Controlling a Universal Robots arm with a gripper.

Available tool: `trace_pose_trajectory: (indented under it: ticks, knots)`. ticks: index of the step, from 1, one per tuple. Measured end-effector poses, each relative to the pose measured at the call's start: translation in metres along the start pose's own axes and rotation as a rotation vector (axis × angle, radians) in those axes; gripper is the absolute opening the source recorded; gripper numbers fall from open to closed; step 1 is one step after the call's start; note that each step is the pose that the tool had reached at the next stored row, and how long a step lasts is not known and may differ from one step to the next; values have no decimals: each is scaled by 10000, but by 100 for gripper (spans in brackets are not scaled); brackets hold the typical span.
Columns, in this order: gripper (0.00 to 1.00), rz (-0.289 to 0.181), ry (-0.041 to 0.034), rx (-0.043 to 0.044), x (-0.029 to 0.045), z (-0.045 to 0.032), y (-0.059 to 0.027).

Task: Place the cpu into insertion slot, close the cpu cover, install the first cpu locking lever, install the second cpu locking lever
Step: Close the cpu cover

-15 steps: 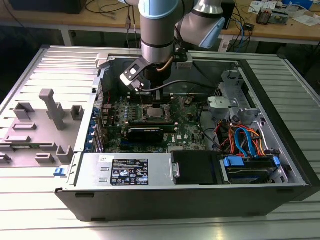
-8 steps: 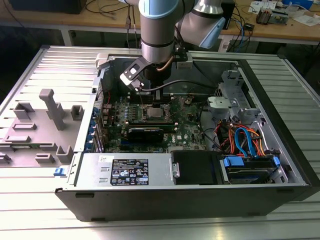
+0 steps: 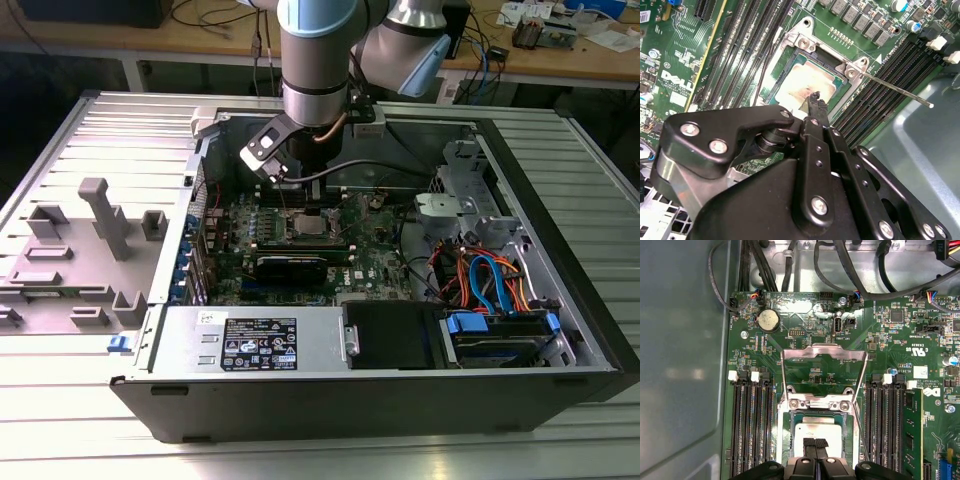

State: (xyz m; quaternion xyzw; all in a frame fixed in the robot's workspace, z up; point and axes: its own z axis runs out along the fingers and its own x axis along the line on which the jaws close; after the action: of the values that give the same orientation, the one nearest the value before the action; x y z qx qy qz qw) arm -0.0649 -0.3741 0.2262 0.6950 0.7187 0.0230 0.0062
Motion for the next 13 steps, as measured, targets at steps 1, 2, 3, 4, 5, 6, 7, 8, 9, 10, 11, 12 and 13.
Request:
trace_pose_trajectory:
  ticks: [1, 2, 3, 4, 5, 6, 7, 8, 9, 10, 11, 12, 13]
  knots:
    - [11, 0, 1, -1, 0, 0, 0]
    - [11, 0, 3, -1, 0, -1, 0]
    - [11, 1, 14, 0, 0, -7, 0]
    - [11, 1, 17, 0, 0, -18, 1]
    - [11, 1, 17, 0, 0, -23, 1]
    - [11, 1, 20, -1, 0, -26, 1]
    - [11, 1, 21, -1, 0, -31, 1]
    - [11, 1, 22, 0, 0, -36, 1]
    - [11, 2, 22, -1, 1, -40, 2]
    - [11, 1, 25, -1, 1, -41, 3]
    - [11, 1, 23, 0, 1, -43, 3]
    - [11, 1, 22, 1, 1, -44, 3]
    - [11, 1, 22, 1, 1, -45, 3]
